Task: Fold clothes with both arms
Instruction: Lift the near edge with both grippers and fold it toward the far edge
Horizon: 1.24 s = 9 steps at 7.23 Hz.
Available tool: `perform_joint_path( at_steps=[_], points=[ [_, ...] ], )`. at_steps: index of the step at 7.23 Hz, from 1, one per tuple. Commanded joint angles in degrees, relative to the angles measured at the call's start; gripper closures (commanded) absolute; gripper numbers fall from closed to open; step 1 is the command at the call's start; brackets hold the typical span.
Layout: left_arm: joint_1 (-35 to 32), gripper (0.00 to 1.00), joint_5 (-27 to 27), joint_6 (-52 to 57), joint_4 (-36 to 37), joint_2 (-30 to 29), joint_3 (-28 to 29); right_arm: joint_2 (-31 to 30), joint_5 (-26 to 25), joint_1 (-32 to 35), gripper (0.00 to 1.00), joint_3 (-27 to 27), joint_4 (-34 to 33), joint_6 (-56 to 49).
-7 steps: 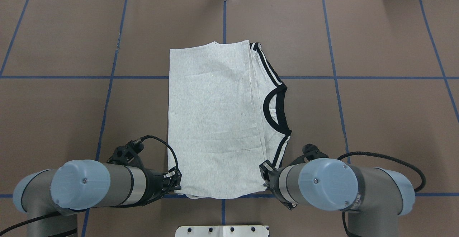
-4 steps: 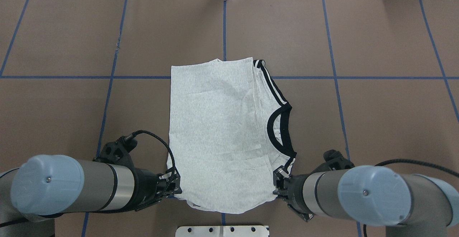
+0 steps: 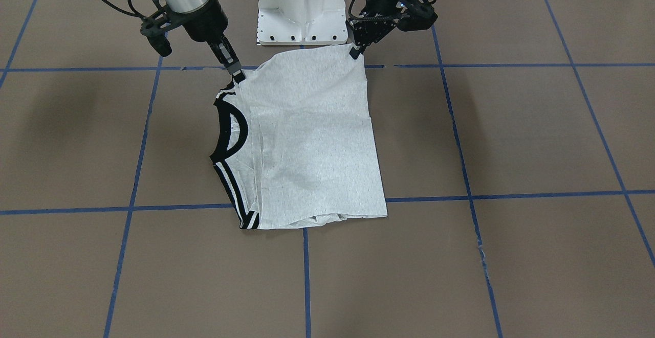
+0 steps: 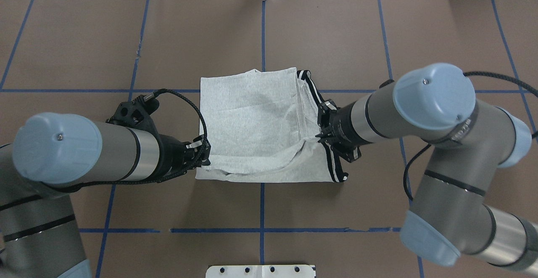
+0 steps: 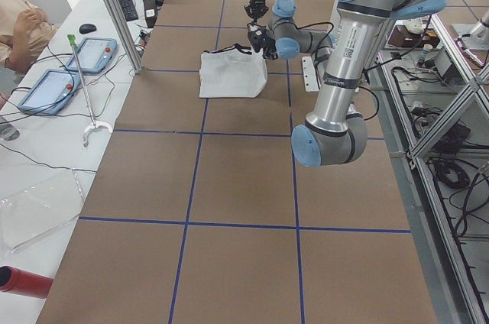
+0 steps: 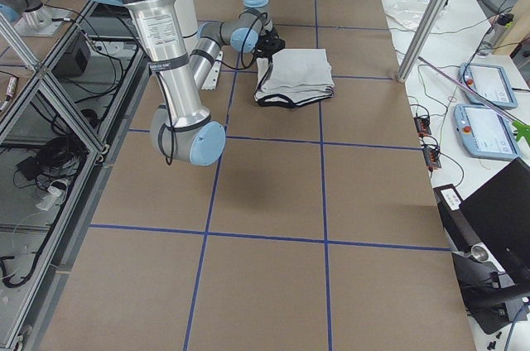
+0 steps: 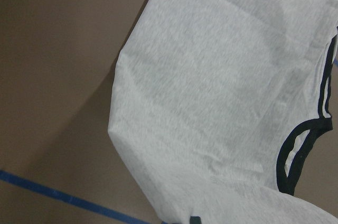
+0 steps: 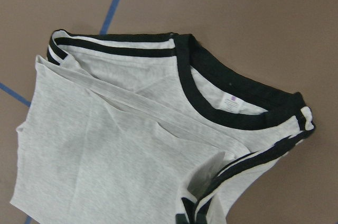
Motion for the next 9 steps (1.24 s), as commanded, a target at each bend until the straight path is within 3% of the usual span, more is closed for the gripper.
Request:
perform_joint_path(
  at_steps=[1, 3, 6, 7, 8, 9],
  points=[
    [-5.1, 1.00, 0.0, 6.7, -2.4, -3.4, 9.4, 5.9, 0.5, 4.2, 1.00, -9.1, 0.2, -6.5],
    [-9.3, 1.00, 0.0, 10.1, -8.5, -5.6, 17.9, 12.9, 0.5, 5.0, 1.00, -19.1, 0.4, -7.9],
    [-13.7, 0.96, 0.0, 16.6, -19.1, -7.7, 30.6, 16.6, 0.4, 7.0, 1.00, -32.7, 10.7, -13.3],
    [-13.8, 0.69, 0.2, 17.4, -20.9, -8.6, 33.3, 18.7, 0.5, 7.6, 1.00, -36.6, 11.0, -13.9],
    [-15.1, 0.37, 0.3, 18.7, -23.1, -9.9, 37.5, 21.0, 0.5, 8.8, 0.06, -41.6, 13.4, -17.7],
    [-18.1, 0.15, 0.3, 22.7, -24.9, -12.3, 41.6, 23.1, 0.9, 11.0, 0.00, -46.8, 16.2, -23.3]
  ],
)
